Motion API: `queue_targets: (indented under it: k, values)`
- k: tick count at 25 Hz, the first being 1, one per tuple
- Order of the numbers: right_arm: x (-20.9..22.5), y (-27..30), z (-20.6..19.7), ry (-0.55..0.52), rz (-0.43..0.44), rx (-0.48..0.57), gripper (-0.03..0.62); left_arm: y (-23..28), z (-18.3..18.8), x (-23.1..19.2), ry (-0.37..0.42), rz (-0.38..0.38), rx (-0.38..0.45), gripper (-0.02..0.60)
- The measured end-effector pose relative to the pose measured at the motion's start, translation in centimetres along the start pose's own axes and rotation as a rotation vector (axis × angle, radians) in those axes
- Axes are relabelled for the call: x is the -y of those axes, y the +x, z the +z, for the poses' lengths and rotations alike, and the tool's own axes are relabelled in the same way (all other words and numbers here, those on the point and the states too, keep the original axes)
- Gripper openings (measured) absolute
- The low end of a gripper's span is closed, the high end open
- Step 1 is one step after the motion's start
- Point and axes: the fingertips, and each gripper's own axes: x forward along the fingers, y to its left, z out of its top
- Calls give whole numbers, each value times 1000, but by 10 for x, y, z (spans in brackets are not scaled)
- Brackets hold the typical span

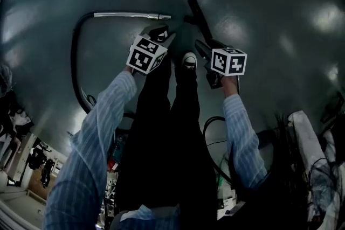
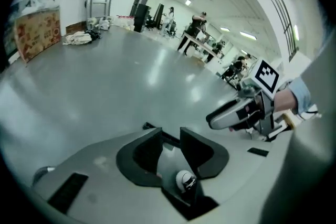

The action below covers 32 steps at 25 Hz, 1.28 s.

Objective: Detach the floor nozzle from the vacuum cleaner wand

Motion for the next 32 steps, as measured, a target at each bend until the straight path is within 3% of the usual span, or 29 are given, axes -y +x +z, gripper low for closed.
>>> queue_targets:
  k: [3, 6, 8, 10, 15, 18, 22, 28, 32]
  values:
    - [-33, -32, 11, 42, 58, 49, 206, -41, 34, 25, -140, 22, 145, 40]
    - [-67, -66, 16, 49, 93, 99, 202, -87, 58, 50, -303, 23, 297, 12]
    - [-90, -90, 16, 33, 121, 126, 192, -115, 68, 65, -363, 29, 364, 6]
    - [-116, -114, 14, -4, 172, 137, 186, -138, 76, 79, -358, 61, 381, 6]
    - [-175, -182, 4, -112, 279, 157, 178, -192, 91, 114, -217, 152, 358, 6]
    - [-194, -221, -14, -115, 277, 172, 163, -230, 94, 143, -198, 165, 379, 6]
    - [-225, -260, -36, -122, 396, 200, 163, -275, 86, 178, -175, 190, 421, 6]
    - [-244, -305, -33, -173, 329, 275, 163, -326, 60, 222, -257, 223, 467, 6]
    - [-275, -332, -33, -206, 356, 274, 163, -357, 38, 253, -309, 235, 470, 6]
